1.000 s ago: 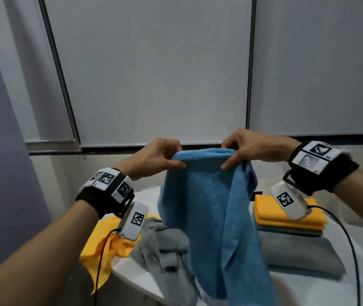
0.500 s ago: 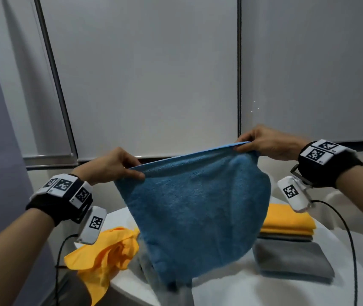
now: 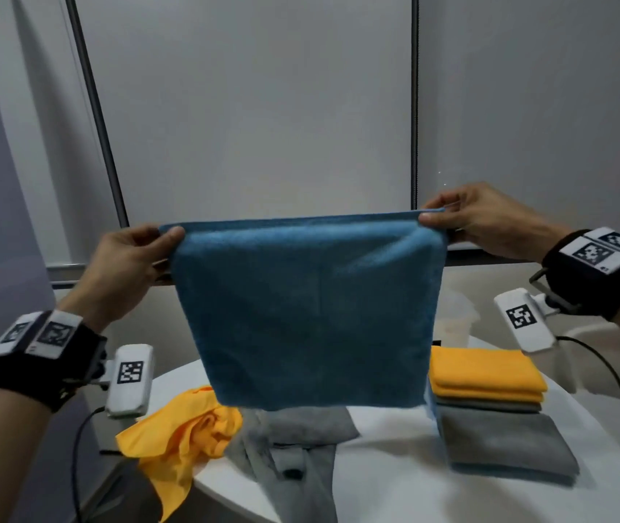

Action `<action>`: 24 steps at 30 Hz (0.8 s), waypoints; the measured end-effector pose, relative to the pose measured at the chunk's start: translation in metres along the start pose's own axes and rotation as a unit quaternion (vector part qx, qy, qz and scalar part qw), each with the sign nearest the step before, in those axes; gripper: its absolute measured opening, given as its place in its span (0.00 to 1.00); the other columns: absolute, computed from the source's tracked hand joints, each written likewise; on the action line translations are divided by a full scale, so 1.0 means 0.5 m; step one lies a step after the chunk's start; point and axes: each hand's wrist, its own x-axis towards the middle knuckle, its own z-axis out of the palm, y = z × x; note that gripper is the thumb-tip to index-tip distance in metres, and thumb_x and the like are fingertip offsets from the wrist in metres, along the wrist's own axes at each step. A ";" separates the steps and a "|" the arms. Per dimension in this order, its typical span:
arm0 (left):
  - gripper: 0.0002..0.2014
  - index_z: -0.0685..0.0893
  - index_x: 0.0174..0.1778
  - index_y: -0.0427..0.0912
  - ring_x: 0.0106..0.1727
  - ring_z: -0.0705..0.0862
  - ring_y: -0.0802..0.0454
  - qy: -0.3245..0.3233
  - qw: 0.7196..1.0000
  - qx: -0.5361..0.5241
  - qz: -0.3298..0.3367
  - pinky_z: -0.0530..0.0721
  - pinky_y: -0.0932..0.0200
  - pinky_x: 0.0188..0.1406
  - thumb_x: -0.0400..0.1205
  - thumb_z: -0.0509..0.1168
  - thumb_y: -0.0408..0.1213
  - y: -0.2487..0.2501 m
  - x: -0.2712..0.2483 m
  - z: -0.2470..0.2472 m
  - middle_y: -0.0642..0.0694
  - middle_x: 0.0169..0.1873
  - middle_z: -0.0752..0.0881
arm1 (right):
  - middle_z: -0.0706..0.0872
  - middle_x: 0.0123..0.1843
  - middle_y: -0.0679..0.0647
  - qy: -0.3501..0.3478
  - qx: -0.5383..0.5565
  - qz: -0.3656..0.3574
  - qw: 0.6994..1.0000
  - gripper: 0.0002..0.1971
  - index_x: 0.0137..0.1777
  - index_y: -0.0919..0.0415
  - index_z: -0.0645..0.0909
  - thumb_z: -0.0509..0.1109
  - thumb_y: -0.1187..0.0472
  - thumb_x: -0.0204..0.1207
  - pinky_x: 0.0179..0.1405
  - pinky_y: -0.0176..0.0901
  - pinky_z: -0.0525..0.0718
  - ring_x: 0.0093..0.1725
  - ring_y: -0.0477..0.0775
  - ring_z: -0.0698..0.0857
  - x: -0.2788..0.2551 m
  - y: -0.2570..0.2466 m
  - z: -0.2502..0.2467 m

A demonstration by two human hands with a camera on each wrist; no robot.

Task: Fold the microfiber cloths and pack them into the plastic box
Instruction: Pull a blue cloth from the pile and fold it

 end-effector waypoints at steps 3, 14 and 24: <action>0.08 0.90 0.46 0.38 0.36 0.90 0.52 0.014 0.999 -0.038 0.000 0.91 0.57 0.36 0.80 0.70 0.39 0.006 -0.002 -0.014 0.43 0.39 0.92 | 0.87 0.38 0.60 0.003 0.023 -0.023 0.999 0.10 0.47 0.70 0.85 0.75 0.61 0.76 0.39 0.42 0.87 0.37 0.52 0.85 0.002 -0.009 -0.005; 0.07 0.87 0.45 0.41 0.40 0.86 0.58 -0.002 0.994 0.031 -0.102 0.81 0.55 0.53 0.87 0.65 0.34 -0.228 -0.005 0.032 0.51 0.38 0.90 | 0.86 0.45 0.61 0.034 -0.001 0.107 0.994 0.10 0.47 0.66 0.82 0.64 0.63 0.87 0.46 0.49 0.87 0.48 0.59 0.85 0.027 0.214 0.090; 0.08 0.84 0.52 0.37 0.40 0.89 0.49 -0.083 0.985 -0.076 -0.127 0.89 0.56 0.39 0.84 0.63 0.37 -0.179 -0.153 0.008 0.40 0.42 0.88 | 0.85 0.47 0.59 0.054 0.077 0.071 0.993 0.11 0.54 0.66 0.80 0.60 0.59 0.89 0.43 0.47 0.87 0.44 0.53 0.86 -0.100 0.188 0.096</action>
